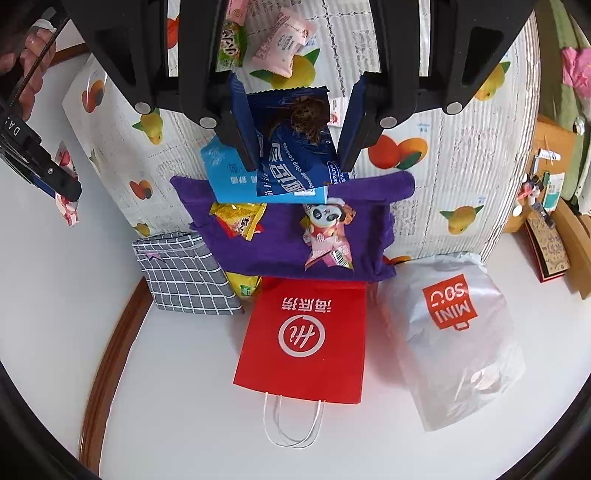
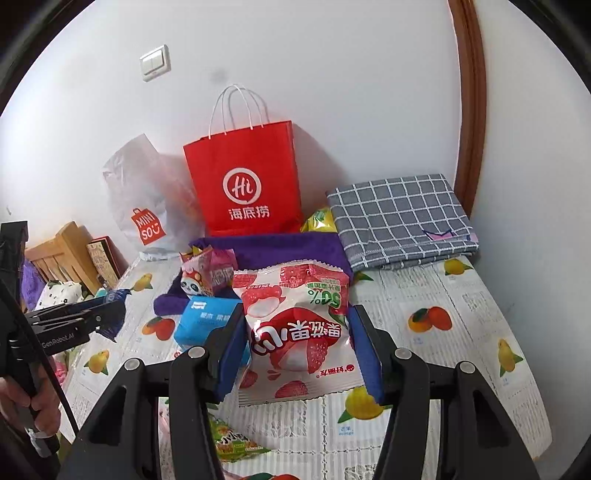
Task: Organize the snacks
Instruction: 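Carry the dark blue and strawberry packets over the purple towel with both tools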
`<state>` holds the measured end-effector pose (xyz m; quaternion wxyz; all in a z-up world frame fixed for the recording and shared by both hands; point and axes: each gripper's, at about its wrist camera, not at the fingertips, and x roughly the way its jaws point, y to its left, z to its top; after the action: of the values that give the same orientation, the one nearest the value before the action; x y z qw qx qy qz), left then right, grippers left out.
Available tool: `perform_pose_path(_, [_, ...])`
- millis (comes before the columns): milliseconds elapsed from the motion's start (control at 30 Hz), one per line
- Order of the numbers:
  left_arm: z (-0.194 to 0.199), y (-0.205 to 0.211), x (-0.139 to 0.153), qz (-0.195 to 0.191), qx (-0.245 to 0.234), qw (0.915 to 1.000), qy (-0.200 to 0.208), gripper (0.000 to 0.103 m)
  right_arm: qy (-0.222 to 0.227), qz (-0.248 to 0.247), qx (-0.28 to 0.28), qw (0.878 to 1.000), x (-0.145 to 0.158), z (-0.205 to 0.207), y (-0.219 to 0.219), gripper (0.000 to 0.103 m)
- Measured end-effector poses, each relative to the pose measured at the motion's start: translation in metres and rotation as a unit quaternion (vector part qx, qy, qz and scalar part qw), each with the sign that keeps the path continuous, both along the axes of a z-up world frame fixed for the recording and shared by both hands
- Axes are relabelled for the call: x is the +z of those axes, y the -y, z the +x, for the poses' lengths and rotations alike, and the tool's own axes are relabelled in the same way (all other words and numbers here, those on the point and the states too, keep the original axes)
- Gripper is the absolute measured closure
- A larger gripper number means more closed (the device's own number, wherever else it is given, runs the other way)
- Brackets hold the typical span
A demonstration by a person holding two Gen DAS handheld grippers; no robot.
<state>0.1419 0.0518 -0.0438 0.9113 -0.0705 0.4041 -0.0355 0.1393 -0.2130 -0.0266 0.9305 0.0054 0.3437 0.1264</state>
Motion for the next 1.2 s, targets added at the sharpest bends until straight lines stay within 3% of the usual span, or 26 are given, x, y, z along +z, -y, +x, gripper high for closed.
perform_pose_path(667, [0.054, -0.018, -0.01, 0.008, 0.014, 0.9998, -0.013, 0.061, 0.001, 0.013, 0.027, 1.0, 0.002, 0.065, -0.033, 0.049])
perform_pose_path(1200, [0.099, -0.051, -0.039, 0.002, 0.028, 0.9988, -0.04, 0.061, -0.033, 0.019, 0.015, 0.999, -0.039, 0.126, -0.057, 0.049])
